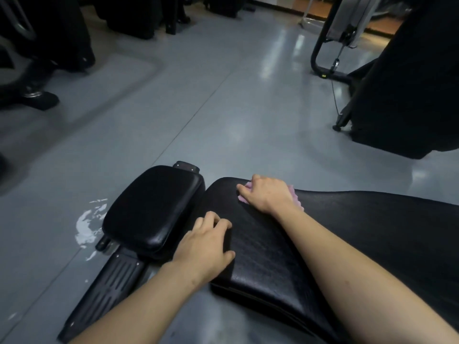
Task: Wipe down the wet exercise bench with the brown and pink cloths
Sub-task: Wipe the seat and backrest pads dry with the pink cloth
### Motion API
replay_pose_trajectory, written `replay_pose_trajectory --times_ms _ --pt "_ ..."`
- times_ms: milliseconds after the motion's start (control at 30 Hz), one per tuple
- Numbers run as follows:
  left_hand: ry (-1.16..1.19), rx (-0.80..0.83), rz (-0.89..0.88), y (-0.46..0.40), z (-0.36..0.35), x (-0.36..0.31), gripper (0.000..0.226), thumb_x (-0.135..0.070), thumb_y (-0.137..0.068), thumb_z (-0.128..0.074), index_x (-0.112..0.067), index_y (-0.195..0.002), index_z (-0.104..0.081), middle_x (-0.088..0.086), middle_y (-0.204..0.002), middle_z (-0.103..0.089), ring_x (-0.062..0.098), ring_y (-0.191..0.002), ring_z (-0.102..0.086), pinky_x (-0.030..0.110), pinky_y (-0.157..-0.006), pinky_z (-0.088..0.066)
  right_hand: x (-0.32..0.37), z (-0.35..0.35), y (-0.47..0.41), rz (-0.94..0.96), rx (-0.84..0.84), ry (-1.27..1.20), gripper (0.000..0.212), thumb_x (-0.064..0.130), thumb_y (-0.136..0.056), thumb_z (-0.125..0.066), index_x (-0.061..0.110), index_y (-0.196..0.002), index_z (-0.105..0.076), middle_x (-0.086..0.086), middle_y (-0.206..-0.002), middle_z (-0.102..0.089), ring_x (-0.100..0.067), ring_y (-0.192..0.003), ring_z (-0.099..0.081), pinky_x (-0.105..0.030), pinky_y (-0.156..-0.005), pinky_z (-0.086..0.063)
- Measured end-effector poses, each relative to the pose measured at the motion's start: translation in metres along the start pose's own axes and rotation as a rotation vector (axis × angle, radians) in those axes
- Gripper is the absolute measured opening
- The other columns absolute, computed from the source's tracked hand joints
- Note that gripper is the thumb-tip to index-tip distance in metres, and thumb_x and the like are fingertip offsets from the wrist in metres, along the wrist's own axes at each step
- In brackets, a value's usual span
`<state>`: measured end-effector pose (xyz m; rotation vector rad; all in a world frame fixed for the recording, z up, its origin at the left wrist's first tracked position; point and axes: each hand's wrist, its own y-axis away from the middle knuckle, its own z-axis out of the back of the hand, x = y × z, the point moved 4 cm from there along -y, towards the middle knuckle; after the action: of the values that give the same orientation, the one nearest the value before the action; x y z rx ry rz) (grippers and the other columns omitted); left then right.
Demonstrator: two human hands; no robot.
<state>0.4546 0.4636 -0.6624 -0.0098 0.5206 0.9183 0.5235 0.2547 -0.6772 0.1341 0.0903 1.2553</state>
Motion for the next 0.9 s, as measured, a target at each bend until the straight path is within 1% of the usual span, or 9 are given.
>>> replay_pose_trajectory --times_ms 100,200,333,467,533,600,667,833,900 --pt "0.018 -0.013 0.038 0.003 0.004 0.020 0.058 -0.053 -0.091 -0.061 -0.035 -0.140 -0.037 -0.011 -0.137 -0.030 0.013 -0.128 -0.035 0.033 -0.106 -0.040 0.020 -0.005 -0.007 0.042 0.006 0.003 0.063 0.067 -0.095 -0.033 0.016 -0.123 -0.056 -0.007 -0.126 -0.063 -0.029 -0.118 -0.057 -0.040 -0.083 -0.038" --pt "0.026 -0.018 0.076 0.004 0.006 0.034 0.059 -0.054 -0.090 -0.062 -0.035 -0.141 -0.037 -0.010 -0.137 -0.030 0.014 -0.129 -0.034 0.033 -0.107 -0.038 0.040 -0.009 -0.011 0.093 0.019 0.012 0.067 0.068 -0.095 -0.032 0.015 -0.132 -0.053 -0.009 -0.132 -0.059 -0.030 -0.122 -0.053 -0.044 -0.096 -0.041" --pt "0.022 -0.054 0.174 0.004 0.014 0.058 0.059 -0.050 -0.092 -0.063 -0.032 -0.142 -0.037 -0.005 -0.139 -0.030 0.018 -0.130 -0.033 0.034 -0.108 -0.035 0.064 -0.011 -0.015 0.165 0.042 0.029 0.067 0.066 -0.095 -0.033 0.015 -0.133 -0.052 -0.010 -0.133 -0.056 -0.031 -0.123 -0.051 -0.044 -0.097 -0.038" --pt "0.059 -0.070 0.321 0.004 0.021 0.084 0.060 -0.043 -0.093 -0.064 -0.027 -0.143 -0.036 0.000 -0.140 -0.027 0.024 -0.131 -0.030 0.039 -0.108 -0.038 0.086 -0.011 -0.020 0.237 0.067 0.054 0.061 0.063 -0.097 -0.032 0.016 -0.129 -0.055 -0.009 -0.133 -0.055 -0.032 -0.124 -0.049 -0.045 -0.100 -0.036" --pt "0.073 -0.050 0.373 0.005 0.021 0.092 0.061 -0.041 -0.093 -0.064 -0.025 -0.144 -0.035 0.002 -0.142 -0.025 0.026 -0.131 -0.029 0.040 -0.109 -0.038 0.102 -0.014 -0.019 0.316 0.104 0.105 0.056 0.060 -0.098 -0.030 0.019 -0.122 -0.060 -0.007 -0.131 -0.058 -0.030 -0.123 -0.049 -0.045 -0.100 -0.035" --pt "0.072 -0.019 0.408 0.005 0.019 0.099 0.063 -0.041 -0.093 -0.064 -0.024 -0.145 -0.033 0.002 -0.144 -0.023 0.026 -0.132 -0.028 0.039 -0.109 -0.039 0.120 -0.018 -0.013 0.427 0.111 0.166 0.049 0.055 -0.099 -0.029 0.022 -0.101 -0.064 -0.005 -0.121 -0.064 -0.025 -0.117 -0.052 -0.044 -0.099 -0.034" --pt "0.062 0.001 0.419 0.005 0.016 0.103 0.066 -0.042 -0.093 -0.065 -0.024 -0.146 -0.032 0.002 -0.145 -0.023 0.026 -0.132 -0.028 0.039 -0.108 -0.040 0.132 -0.021 -0.004 0.509 0.090 0.195 0.044 0.051 -0.099 -0.030 0.023 -0.083 -0.059 -0.004 -0.110 -0.069 -0.022 -0.109 -0.054 -0.042 -0.098 -0.034" --pt "0.032 -0.025 0.383 0.008 0.018 0.110 0.065 -0.047 -0.091 -0.066 -0.030 -0.146 -0.035 -0.003 -0.144 -0.028 0.022 -0.131 -0.031 0.037 -0.100 -0.044 0.143 -0.030 0.024 0.659 0.046 0.172 0.045 0.047 -0.099 -0.033 0.021 -0.073 -0.058 -0.001 -0.093 -0.070 -0.020 -0.096 -0.055 -0.039 -0.102 -0.034" --pt "0.028 -0.035 0.359 0.010 0.021 0.116 0.060 -0.041 -0.092 -0.065 -0.035 -0.145 -0.036 -0.006 -0.143 -0.030 0.020 -0.129 -0.033 0.038 -0.097 -0.046 0.147 -0.034 0.037 0.703 0.019 0.138 0.044 0.048 -0.096 -0.033 0.021 -0.070 -0.058 0.001 -0.088 -0.070 -0.020 -0.094 -0.055 -0.039 -0.106 -0.033"
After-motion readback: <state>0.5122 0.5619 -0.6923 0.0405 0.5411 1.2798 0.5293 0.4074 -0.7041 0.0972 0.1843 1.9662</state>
